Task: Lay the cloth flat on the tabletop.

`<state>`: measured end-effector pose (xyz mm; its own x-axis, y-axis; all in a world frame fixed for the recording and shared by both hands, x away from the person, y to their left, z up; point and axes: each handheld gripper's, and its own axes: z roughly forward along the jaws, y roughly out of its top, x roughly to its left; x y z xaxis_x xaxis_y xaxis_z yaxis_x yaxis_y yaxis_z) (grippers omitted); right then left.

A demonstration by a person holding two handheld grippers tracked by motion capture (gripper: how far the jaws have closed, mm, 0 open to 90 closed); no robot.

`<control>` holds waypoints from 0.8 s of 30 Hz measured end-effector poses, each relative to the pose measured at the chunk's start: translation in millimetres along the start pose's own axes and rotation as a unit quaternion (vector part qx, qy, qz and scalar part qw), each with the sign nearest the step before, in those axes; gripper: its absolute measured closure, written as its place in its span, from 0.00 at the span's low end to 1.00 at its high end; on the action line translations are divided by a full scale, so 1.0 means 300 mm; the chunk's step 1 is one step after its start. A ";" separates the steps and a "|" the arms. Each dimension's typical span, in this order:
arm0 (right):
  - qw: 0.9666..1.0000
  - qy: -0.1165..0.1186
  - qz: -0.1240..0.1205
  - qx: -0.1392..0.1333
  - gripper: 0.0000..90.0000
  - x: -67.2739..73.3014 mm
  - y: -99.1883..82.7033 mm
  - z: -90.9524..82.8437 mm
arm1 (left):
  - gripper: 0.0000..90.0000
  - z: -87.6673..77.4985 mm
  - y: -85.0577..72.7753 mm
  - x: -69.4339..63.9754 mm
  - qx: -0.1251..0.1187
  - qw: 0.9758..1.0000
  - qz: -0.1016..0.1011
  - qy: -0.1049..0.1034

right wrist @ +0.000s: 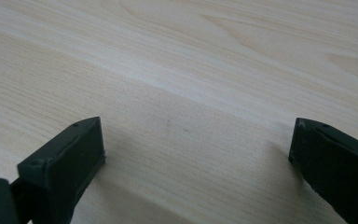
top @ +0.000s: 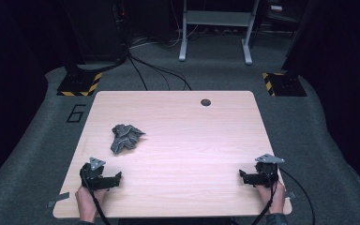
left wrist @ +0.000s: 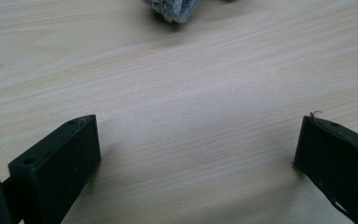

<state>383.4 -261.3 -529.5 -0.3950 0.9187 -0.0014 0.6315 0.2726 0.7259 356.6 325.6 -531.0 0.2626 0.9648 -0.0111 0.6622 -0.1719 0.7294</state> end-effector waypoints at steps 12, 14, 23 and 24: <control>1.000 -0.002 0.006 0.003 0.03 0.002 0.000 -0.001 | 0.00 0.009 0.071 -0.026 -0.007 1.000 0.018 -0.017; 1.000 0.000 0.007 0.003 0.03 0.002 0.001 -0.001 | 0.00 0.013 0.083 -0.032 -0.009 1.000 0.024 -0.014; 1.000 0.001 0.007 0.001 0.03 0.001 0.001 0.000 | 0.00 0.018 0.162 -0.017 -0.017 0.999 0.020 -0.019; 1.000 0.000 0.003 0.002 0.03 -0.001 0.001 -0.001 | 0.00 0.021 0.171 -0.017 -0.018 1.000 0.020 -0.016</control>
<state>383.4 -261.5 -529.1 -0.3914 0.9202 0.0033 0.6372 0.2684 0.7225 393.6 310.7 -498.0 0.3100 0.9507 -0.0029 0.6258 -0.2017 0.7535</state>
